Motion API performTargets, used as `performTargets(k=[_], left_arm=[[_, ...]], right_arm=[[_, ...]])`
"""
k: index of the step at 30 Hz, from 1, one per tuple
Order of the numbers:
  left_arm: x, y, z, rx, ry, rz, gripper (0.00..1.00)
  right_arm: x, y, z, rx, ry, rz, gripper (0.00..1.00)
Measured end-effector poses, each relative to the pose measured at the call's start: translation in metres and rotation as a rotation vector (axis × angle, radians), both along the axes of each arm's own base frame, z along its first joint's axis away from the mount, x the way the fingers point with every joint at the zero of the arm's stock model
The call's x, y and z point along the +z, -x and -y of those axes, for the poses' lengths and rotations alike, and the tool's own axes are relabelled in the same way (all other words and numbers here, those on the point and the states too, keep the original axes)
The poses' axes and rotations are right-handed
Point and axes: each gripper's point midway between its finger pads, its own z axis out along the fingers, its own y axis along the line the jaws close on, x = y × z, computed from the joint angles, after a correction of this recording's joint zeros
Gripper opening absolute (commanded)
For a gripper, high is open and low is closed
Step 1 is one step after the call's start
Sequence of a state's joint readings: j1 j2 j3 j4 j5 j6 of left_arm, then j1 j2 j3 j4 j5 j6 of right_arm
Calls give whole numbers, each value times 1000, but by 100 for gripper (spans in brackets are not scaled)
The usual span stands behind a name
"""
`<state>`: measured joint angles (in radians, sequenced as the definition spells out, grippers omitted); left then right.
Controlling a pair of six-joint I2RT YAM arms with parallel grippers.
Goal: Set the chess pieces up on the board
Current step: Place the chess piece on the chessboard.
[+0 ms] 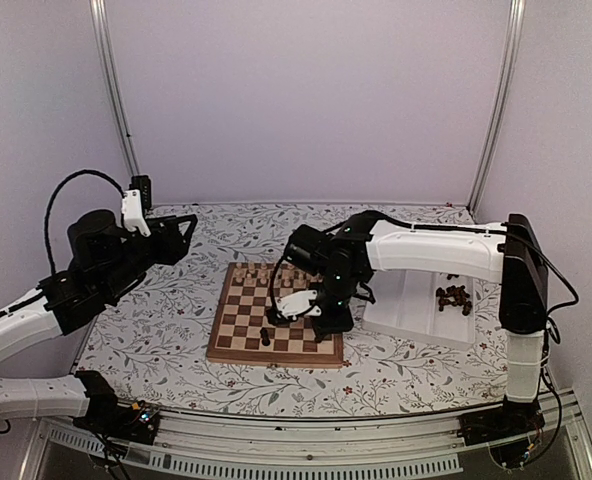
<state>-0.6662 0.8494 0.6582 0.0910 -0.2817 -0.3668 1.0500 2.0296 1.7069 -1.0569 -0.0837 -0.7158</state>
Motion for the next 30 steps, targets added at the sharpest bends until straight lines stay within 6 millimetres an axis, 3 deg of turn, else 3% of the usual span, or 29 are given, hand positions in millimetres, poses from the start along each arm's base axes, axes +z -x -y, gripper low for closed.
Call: performTargets(k=[6,13,30], left_arm=[[-4,0,-1,2,-4,-7,56],[-8,0,-3,5,-7,-13,56],[-13,1,-4,4,-3,-21,57]], right_arm=[[6,2,-13,25,-13,13,0],[-7,14,-23,62,12,-2,0],[-13,10,-21,58,41,18,2]])
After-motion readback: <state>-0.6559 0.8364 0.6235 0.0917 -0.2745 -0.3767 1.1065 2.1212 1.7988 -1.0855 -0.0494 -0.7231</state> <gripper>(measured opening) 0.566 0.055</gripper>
